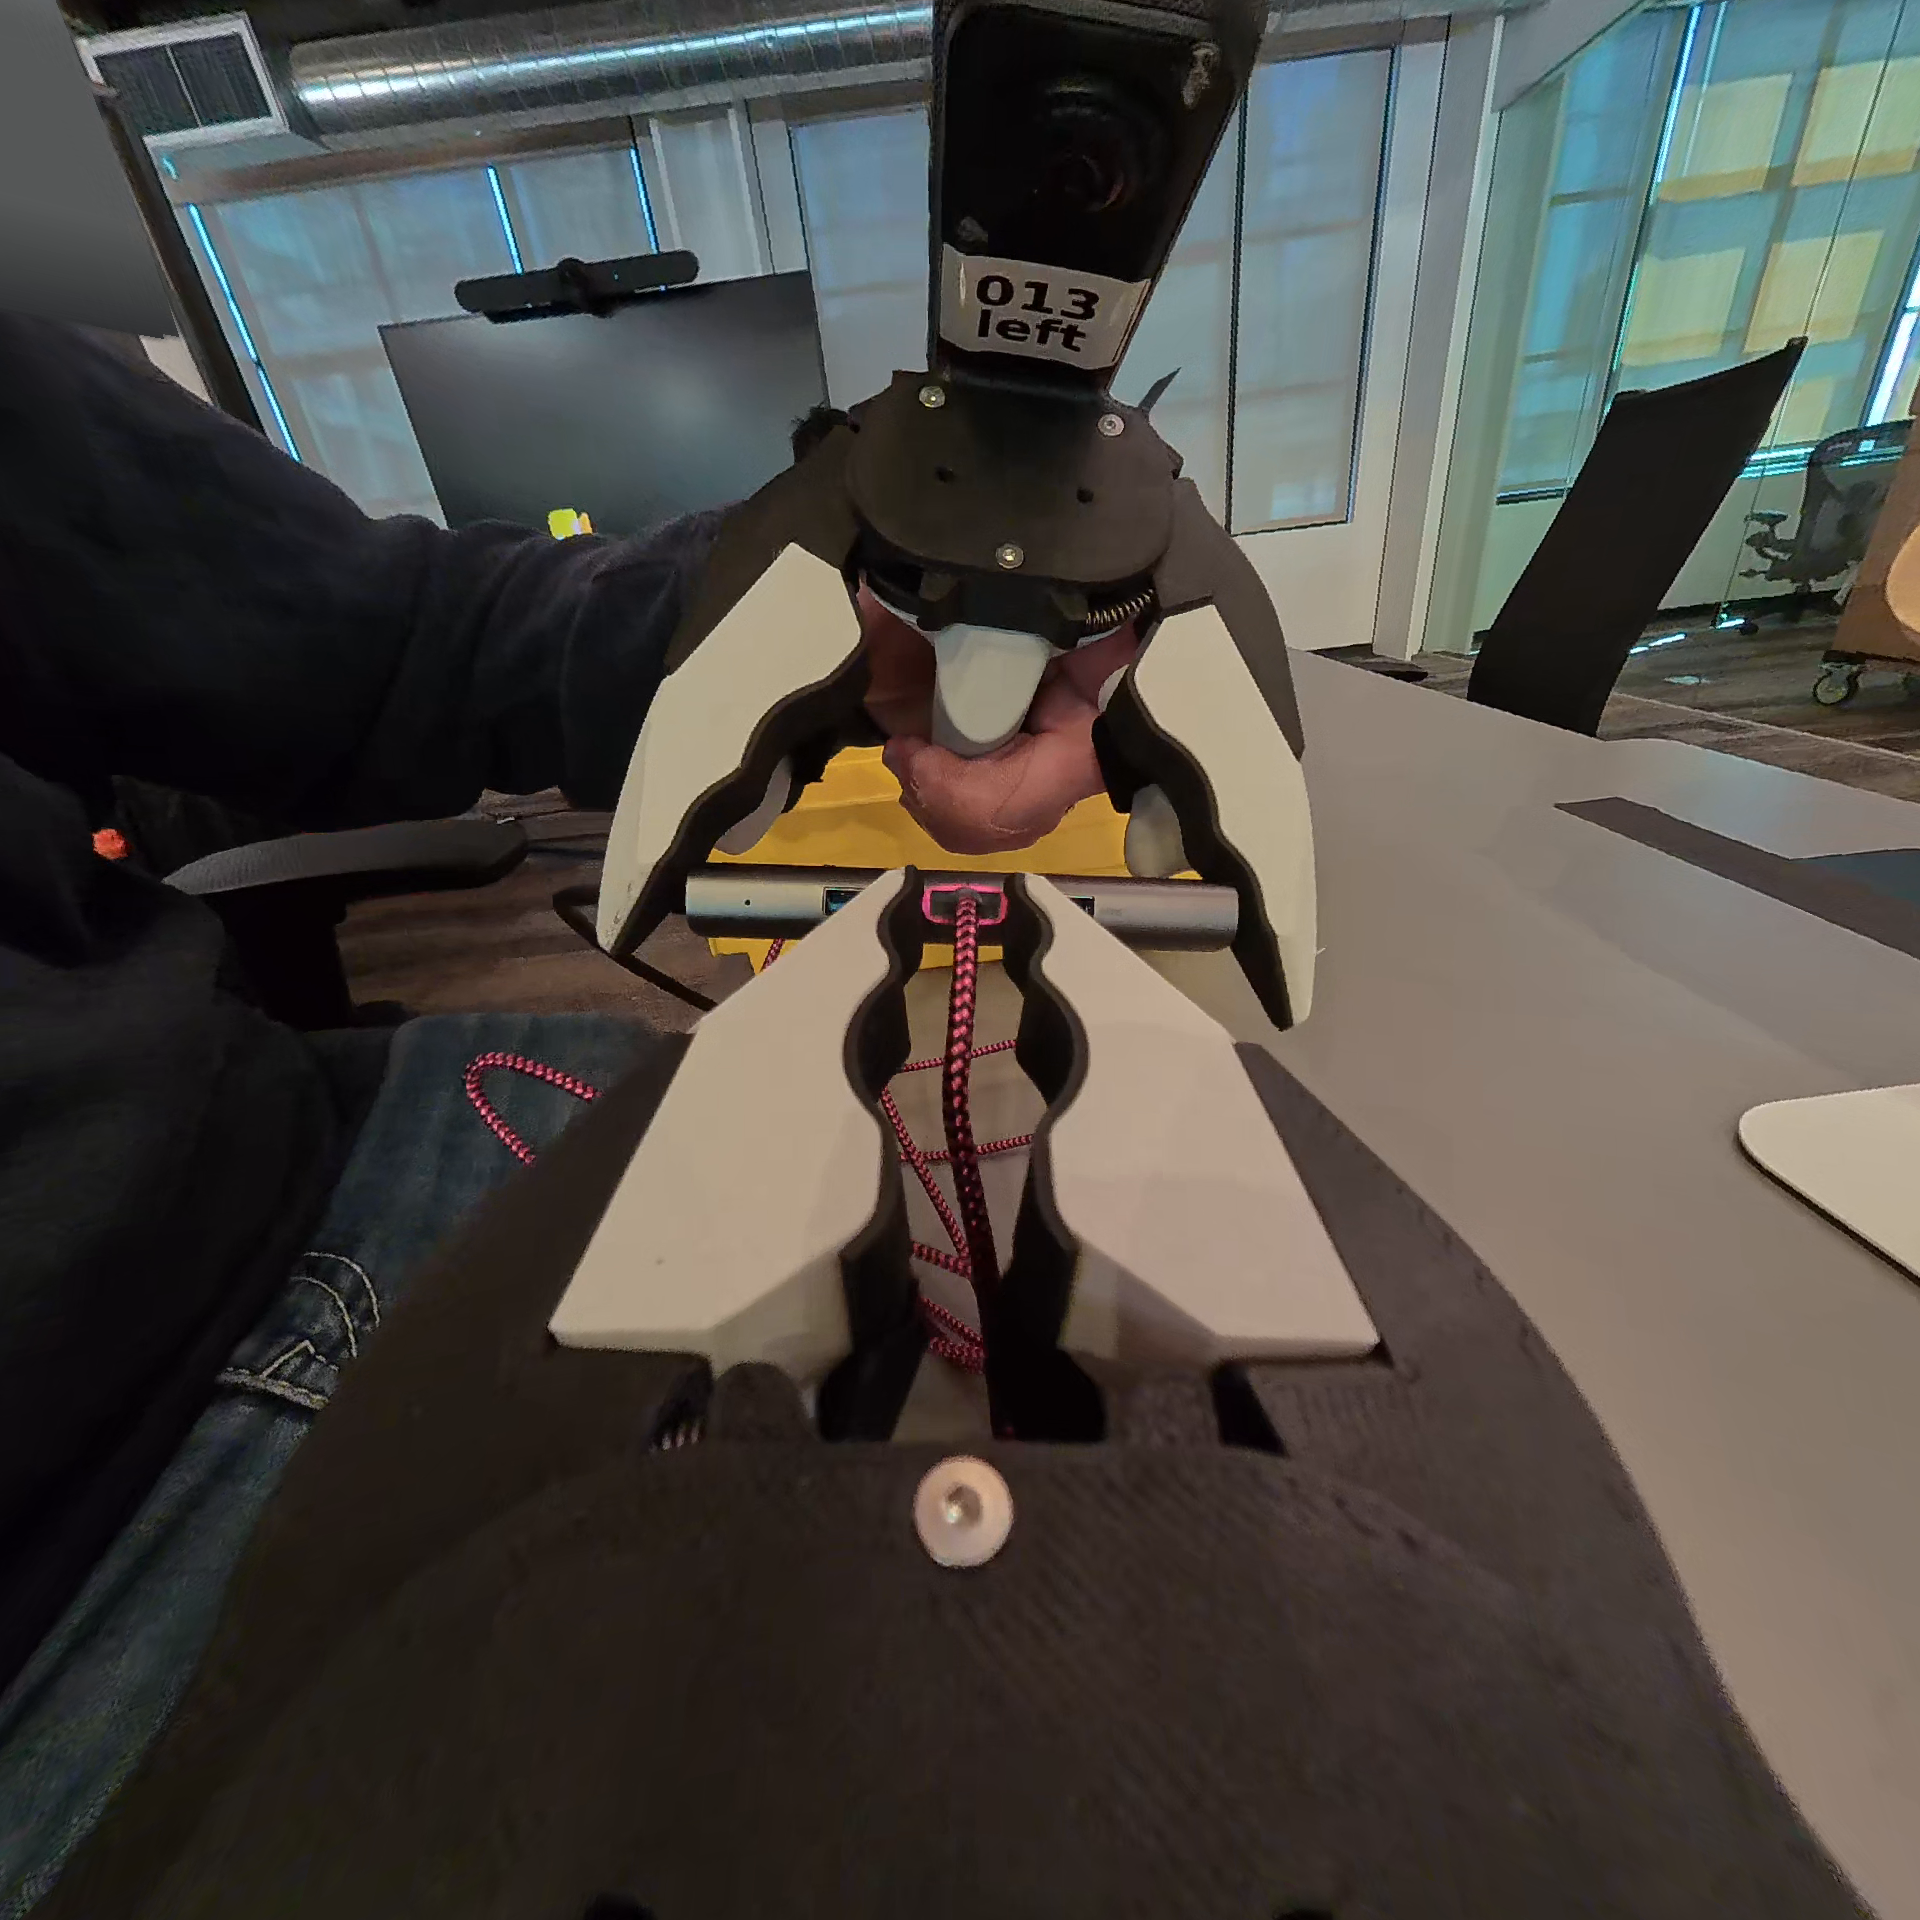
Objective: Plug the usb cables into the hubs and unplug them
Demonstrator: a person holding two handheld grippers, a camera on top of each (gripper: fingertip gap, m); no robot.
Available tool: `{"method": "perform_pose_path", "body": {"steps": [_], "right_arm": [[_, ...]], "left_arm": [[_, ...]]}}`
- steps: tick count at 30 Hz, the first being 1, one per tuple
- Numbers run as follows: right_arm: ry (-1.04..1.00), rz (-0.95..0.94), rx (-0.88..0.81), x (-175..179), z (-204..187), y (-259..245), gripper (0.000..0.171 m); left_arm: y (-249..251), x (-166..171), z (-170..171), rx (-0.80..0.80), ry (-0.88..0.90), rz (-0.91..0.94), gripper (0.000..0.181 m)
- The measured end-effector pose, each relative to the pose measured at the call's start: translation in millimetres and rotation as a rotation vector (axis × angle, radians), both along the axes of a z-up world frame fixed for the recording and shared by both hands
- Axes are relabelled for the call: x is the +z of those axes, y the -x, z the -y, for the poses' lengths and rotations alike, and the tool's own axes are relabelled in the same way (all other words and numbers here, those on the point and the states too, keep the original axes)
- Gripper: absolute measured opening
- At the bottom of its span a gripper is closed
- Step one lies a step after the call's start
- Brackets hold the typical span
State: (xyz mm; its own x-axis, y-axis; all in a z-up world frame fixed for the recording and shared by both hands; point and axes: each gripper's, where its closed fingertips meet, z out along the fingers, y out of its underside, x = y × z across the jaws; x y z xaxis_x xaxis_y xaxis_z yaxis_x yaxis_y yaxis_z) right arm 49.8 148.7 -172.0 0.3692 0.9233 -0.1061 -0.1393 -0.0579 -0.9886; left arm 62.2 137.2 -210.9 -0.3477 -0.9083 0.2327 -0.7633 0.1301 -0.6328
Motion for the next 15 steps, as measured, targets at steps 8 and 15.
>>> {"method": "perform_pose_path", "body": {"steps": [8,15], "right_arm": [[-0.006,0.037,-0.006,-2.1,1.6,0.3,0.013],[-0.047,0.127,-0.076,-0.8,1.1,0.6,0.013]], "left_arm": [[0.8,-1.3,1.0,0.004,-0.001,0.000,0.135],[2.3,1.9,-0.3,0.002,-0.025,-0.004,0.135]]}}
